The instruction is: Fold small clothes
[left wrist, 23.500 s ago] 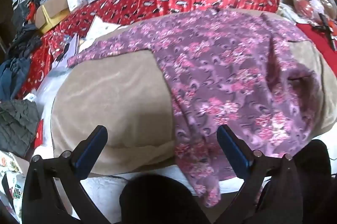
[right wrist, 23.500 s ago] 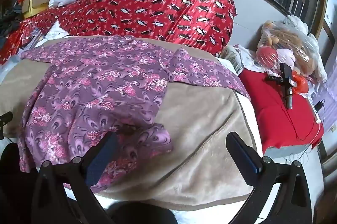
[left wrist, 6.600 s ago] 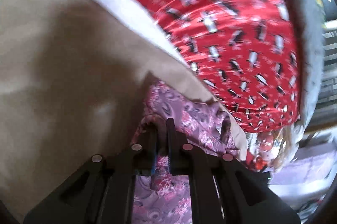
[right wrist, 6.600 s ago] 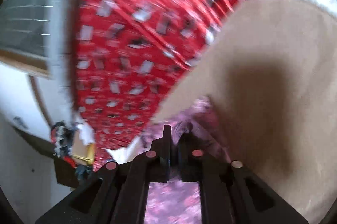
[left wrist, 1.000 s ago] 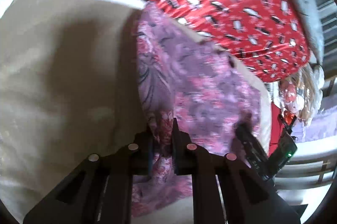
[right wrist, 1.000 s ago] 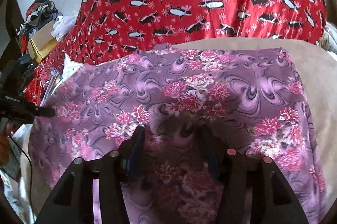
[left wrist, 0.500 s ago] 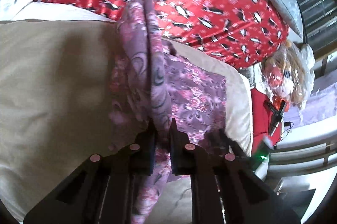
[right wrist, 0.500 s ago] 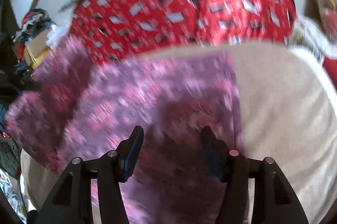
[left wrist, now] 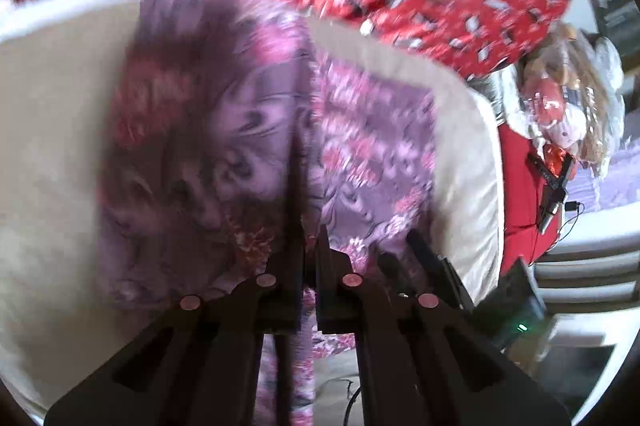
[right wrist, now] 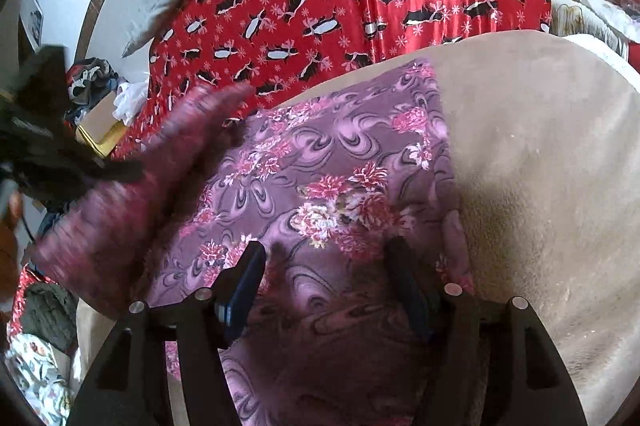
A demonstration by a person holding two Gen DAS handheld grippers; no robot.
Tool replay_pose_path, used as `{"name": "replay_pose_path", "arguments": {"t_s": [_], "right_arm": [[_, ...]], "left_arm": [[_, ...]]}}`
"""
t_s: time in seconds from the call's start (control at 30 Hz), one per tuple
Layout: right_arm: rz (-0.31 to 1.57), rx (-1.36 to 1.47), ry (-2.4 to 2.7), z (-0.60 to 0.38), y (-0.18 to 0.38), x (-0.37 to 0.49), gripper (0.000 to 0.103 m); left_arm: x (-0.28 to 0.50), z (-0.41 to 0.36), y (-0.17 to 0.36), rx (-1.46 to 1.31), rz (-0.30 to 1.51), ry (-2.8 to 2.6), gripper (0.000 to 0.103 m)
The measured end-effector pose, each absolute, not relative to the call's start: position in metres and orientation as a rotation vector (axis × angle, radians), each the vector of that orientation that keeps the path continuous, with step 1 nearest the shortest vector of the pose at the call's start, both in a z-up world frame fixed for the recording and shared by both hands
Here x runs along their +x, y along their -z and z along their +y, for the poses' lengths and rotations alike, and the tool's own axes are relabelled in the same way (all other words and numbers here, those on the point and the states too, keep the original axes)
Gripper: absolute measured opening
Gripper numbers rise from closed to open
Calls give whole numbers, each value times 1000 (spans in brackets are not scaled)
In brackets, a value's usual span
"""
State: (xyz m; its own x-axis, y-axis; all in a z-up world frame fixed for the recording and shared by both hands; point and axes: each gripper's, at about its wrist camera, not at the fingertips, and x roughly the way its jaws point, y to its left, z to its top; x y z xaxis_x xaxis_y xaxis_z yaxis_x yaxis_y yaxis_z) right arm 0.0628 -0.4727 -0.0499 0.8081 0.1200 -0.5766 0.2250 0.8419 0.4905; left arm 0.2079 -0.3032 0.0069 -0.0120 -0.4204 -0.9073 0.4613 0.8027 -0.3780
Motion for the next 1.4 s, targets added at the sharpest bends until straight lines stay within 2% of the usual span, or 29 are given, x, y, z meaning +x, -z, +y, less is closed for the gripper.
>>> {"name": "replay_pose_path", "arguments": {"t_s": [0.17, 0.4, 0.47, 0.53, 0.6, 0.9, 1.1, 1.13, 1.17, 1.2, 1.23, 1.27, 1.3, 1.4], "right_arm": [[622, 595, 49, -475, 52, 60, 66], [622, 608, 46, -476, 51, 60, 66], [652, 612, 68, -476, 46, 62, 66], [659, 636, 78, -475, 38, 62, 67], [620, 667, 20, -470, 27, 59, 67], [691, 811, -363, -402, 30, 88, 70], [726, 755, -367, -372, 40, 100, 71], [713, 761, -363, -371, 42, 99, 67], [700, 772, -365, -371, 43, 99, 55], [691, 785, -369, -372, 44, 99, 45], [689, 793, -375, -372, 44, 99, 23], [691, 792, -373, -372, 45, 100, 14], [689, 786, -369, -372, 44, 99, 13], [630, 776, -357, -382, 34, 89, 8]], "left_arm": [[210, -305, 32, 16, 1479, 663, 2], [214, -293, 10, 15, 1489, 709, 5], [217, -288, -6, 46, 1458, 713, 12], [224, -286, -24, 81, 1397, 689, 37], [233, -286, -37, 114, 1357, 645, 50], [243, -339, -25, 329, 1428, 622, 51], [236, -366, 4, 499, 1432, 544, 52], [236, -364, 6, 501, 1427, 540, 52], [235, -363, 6, 500, 1422, 538, 50], [234, -361, 6, 502, 1405, 526, 37], [233, -360, 6, 506, 1392, 517, 22], [233, -357, 5, 493, 1390, 525, 19], [233, -350, 2, 448, 1393, 541, 14], [231, -340, -9, 378, 1386, 569, 13]]}}
